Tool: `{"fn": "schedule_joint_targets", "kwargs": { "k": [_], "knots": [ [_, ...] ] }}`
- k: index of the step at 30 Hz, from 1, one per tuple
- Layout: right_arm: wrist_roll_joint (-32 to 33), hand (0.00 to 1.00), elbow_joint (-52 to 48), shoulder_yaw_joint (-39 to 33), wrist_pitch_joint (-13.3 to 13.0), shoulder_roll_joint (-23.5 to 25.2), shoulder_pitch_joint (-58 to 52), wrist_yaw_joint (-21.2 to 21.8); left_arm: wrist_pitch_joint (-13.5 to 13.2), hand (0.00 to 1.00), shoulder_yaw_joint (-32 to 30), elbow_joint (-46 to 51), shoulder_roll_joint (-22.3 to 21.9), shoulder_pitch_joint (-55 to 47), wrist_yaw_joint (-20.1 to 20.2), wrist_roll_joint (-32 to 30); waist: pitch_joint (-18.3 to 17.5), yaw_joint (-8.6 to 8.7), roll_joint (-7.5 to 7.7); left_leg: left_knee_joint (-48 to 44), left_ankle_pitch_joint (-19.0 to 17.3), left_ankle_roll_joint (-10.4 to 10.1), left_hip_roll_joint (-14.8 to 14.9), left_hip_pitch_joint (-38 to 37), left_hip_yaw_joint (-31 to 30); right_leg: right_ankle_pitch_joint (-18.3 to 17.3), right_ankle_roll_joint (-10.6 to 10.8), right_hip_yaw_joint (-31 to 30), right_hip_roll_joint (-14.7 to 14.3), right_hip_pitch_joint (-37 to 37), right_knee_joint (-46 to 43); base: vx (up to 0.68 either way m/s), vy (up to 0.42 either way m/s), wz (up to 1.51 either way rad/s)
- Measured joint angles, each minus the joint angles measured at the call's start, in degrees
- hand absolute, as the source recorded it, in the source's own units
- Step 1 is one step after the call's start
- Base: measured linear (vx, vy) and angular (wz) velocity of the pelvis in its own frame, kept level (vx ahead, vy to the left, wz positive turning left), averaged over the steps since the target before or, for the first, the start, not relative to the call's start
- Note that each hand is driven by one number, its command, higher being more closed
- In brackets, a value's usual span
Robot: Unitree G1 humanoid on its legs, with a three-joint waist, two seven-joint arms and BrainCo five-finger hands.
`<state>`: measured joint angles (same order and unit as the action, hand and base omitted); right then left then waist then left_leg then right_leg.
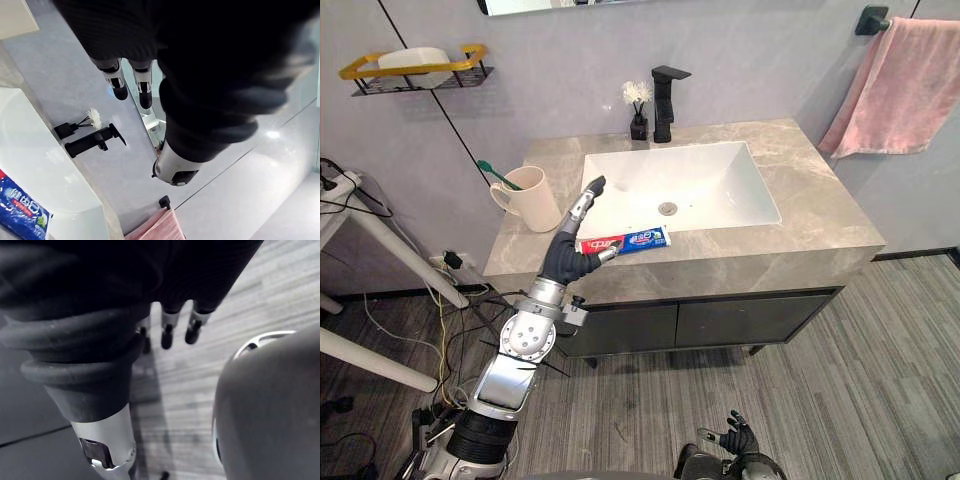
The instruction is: Organize washtable
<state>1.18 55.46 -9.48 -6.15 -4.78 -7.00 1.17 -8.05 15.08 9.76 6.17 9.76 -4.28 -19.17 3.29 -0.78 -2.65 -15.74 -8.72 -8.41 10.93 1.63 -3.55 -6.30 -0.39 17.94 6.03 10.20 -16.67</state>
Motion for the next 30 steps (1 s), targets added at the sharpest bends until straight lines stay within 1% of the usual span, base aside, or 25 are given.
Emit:
{"fn": "schedule_joint_targets", "kwargs": {
  "k": [1,2,3,4,5,7,8,9,12,13,15,18,19,24,27,30],
  "knots": [
    [0.56,0.0,0.66,-0.36,0.07,-0.37,0.0,-0.05,0.06,0.0,0.26,-0.28,0.16,0.75,-0.09,-0.83,0.01,-0.13,0.01,0.32,-0.72,1.15,-2.02,1.21,-1.42,0.47,0.26,-0.12,0.41,-0.2,1.2,-0.09,0.099,0.03],
    [0.72,0.0,1.32,-1.29,0.01,-0.57,0.01,-0.09,0.08,0.0,0.25,-0.28,0.9,1.19,-0.51,-1.44,0.03,-0.32,0.01,2.21,-0.66,1.32,-3.9,2.28,-2.6,1.33,0.6,-0.74,0.59,0.02,2.04,-0.08,0.113,-0.07],
    [0.98,0.0,1.49,-1.74,0.01,-0.59,0.01,-0.15,0.08,0.0,0.24,-0.28,1.38,1.35,-0.84,-1.77,0.05,-0.34,-0.08,3.52,-0.46,1.54,-4.76,2.54,-2.77,1.57,0.93,-0.96,0.54,0.18,2.06,-0.06,0.147,-0.33],
    [0.97,0.0,1.48,-2.22,0.04,-0.49,0.05,-0.45,0.21,0.0,0.22,-0.31,2.2,1.41,-1.33,-2.39,-0.12,-0.54,0.29,3.95,-0.4,2.43,-5.23,1.72,-1.6,1.99,1.58,-2.5,0.46,0.48,1.93,-0.03,0.138,-0.49],
    [0.98,0.0,1.06,-2.4,0.01,0.07,-0.33,-1.01,0.27,0.0,0.23,-0.3,3.27,1.52,-1.94,-3.58,-0.12,-0.53,1.09,4.39,-0.5,2.9,-5.48,1.68,0.28,3.12,2.39,-3.87,0.43,0.48,2.7,-0.03,0.136,-0.54],
    [0.98,0.0,-0.89,-2.49,0.01,0.17,-1.82,-1.02,0.32,0.0,0.38,-0.28,3.33,1.6,-2.09,-4.84,-0.21,-0.44,1.72,4.63,-0.63,3.45,-5.87,1.57,2.69,5.02,2.86,-5.44,0.5,0.49,4.93,-0.02,0.131,-0.53],
    [1.02,0.0,-1.98,-2.61,-0.01,0.28,-2.71,-1.03,0.32,0.0,0.92,-0.26,3.31,1.64,-1.96,-5.84,-0.25,-0.27,1.77,4.88,-0.7,3.74,-6.11,1.58,4.04,6.05,3.0,-6.34,0.53,0.47,6.54,-0.01,0.135,-0.5],
    [1.01,0.0,-2.35,-2.94,0.04,0.34,-2.99,-1.06,0.32,0.0,1.18,-0.26,3.32,1.65,-1.91,-6.26,-0.23,-0.21,1.74,4.96,-0.77,3.87,-6.19,1.59,4.67,6.68,2.97,-6.9,0.43,0.45,7.35,0.01,0.116,-0.5],
    [1.0,0.0,-2.93,-3.78,-0.01,0.45,-3.69,-1.0,0.32,0.0,2.01,-0.56,3.59,2.22,-1.43,-6.89,-0.3,0.03,1.49,5.97,-0.69,4.2,-6.42,1.72,6.92,10.33,3.31,-8.35,-0.03,0.01,12.32,0.04,0.072,-0.35],
    [1.0,0.0,-2.87,-4.1,0.02,0.47,-3.79,-0.99,0.26,0.0,2.3,-1.02,3.53,2.79,-1.44,-7.14,-0.29,-0.03,1.46,6.12,-0.69,4.21,-6.43,1.64,6.99,10.7,3.52,-8.54,-0.14,-0.12,13.08,0.06,0.037,-0.16],
    [0.98,0.0,-2.8,-4.08,0.08,0.42,-4.0,-0.98,0.34,0.0,2.35,-4.16,3.63,3.69,-1.46,-8.86,-0.27,0.19,1.13,7.4,-0.46,4.51,-6.5,1.13,7.32,12.72,3.62,-8.61,-0.52,-1.88,17.29,0.07,0.02,-0.09],
    [0.93,0.0,-2.47,-3.92,0.08,0.34,-4.04,-0.96,0.93,0.0,2.34,-7.68,4.1,3.93,-1.54,-10.0,-0.33,0.12,0.94,8.02,-0.41,4.48,-6.63,0.97,7.32,14.54,3.7,-8.6,-0.9,-2.98,21.37,0.09,0.008,-0.03],
    [0.93,0.0,-2.4,-3.89,0.08,0.28,-4.03,-0.96,1.18,0.0,2.33,-8.46,4.47,3.94,-1.6,-10.64,-0.33,0.09,0.93,8.36,-0.34,4.43,-6.71,1.05,7.22,14.99,3.61,-8.6,-0.97,-3.08,22.21,0.09,0.0,-0.04],
    [0.92,0.0,-2.27,-3.54,0.08,-0.05,-3.82,-0.98,2.04,0.0,2.37,-12.92,5.07,5.43,-2.02,-10.87,-0.24,0.45,0.81,9.57,-0.15,4.47,-7.03,0.86,6.75,15.02,3.61,-7.98,-0.93,-2.91,22.32,0.06,0.013,0.05],
    [0.88,0.0,-2.34,-2.15,-0.01,-0.18,-3.37,-0.98,2.89,0.0,2.35,-15.72,6.01,7.4,-2.55,-13.05,0.02,1.45,1.1,9.71,-0.05,4.63,-7.59,0.97,6.27,15.03,3.62,-7.14,-0.21,-3.0,22.35,0.0,0.034,0.09],
    [0.89,0.0,-2.45,-1.66,-0.11,-0.21,-2.94,-0.98,3.33,0.0,2.24,-16.59,6.12,8.18,-3.57,-13.79,0.97,1.73,1.42,9.73,0.14,4.93,-8.12,1.05,6.21,15.21,3.9,-7.14,0.02,-2.97,22.42,-0.04,0.023,0.03]
  ]
}}
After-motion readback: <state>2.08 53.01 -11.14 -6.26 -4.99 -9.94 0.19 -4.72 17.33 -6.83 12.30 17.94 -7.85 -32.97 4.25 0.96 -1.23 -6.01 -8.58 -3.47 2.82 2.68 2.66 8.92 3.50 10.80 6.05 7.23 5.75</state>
